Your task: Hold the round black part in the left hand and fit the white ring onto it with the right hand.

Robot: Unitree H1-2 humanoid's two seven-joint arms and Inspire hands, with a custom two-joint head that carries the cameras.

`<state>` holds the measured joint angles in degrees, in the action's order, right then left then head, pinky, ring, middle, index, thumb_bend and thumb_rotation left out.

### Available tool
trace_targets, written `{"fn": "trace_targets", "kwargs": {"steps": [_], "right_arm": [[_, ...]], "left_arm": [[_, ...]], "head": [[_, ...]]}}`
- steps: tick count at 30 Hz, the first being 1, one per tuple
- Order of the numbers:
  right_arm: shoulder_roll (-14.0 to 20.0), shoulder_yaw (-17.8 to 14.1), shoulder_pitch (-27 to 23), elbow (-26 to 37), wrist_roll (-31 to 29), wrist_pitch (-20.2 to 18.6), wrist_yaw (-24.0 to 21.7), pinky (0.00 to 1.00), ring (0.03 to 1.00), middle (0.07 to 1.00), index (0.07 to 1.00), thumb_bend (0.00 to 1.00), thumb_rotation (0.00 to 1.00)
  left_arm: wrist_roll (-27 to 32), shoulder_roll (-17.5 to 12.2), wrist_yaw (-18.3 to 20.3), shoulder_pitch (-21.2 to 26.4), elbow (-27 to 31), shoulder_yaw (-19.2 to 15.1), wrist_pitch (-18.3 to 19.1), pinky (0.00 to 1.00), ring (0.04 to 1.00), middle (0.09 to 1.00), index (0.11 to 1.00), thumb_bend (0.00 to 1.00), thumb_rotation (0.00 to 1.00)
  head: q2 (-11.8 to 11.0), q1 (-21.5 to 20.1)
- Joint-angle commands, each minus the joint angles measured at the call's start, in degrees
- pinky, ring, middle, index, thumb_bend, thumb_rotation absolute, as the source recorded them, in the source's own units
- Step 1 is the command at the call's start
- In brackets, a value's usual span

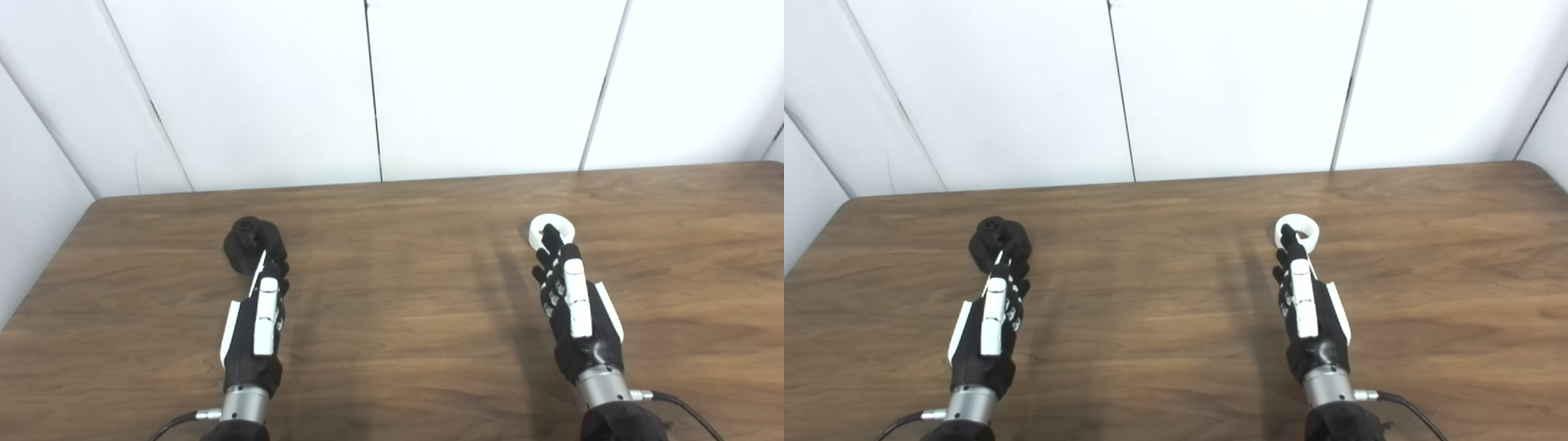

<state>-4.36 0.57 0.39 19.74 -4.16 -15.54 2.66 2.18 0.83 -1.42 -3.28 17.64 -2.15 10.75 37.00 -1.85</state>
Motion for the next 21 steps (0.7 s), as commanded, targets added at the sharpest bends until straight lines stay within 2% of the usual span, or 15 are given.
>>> {"fn": "trace_targets", "kwargs": {"steps": [1,17,19,21], "right_arm": [[-0.3,0.4,-1.6,1.1,-0.4,2.1,-0.7,1.00,1.000,1.000,0.973,0.48,1.00],[-0.5,0.5,-1.2,0.7,-0.5,2.7,-0.6,1.00,1.000,1.000,0.972,0.47,1.00],[-0.6,0.5,-1.2,0.6,-0.2,2.6,-0.4,1.00,1.000,1.000,0.969,0.48,1.00],[-0.7,0.6,-1.3,0.5,0.1,2.7,-0.2,1.00,1.000,1.000,0.963,0.48,1.00]], "left_arm": [[-0.5,-0.2,0.1,0.9,1.7,0.2,-0.9,1.00,1.000,1.000,1.000,0.55,1.00],[-0.6,-0.6,-0.1,0.9,1.6,0.2,-1.6,1.00,1.000,1.000,1.000,0.54,1.00],[-1.5,-1.4,0.1,0.9,1.4,0.3,-1.8,1.00,1.000,1.000,1.000,0.54,1.00],[-3.9,-2.8,0.2,1.0,1.4,0.6,-1.5,1.00,1.000,1.000,1.000,0.56,0.95]], "head": [[0.0,0.0],[0.2,0.2],[0.1,0.6],[0.0,0.8]]}}
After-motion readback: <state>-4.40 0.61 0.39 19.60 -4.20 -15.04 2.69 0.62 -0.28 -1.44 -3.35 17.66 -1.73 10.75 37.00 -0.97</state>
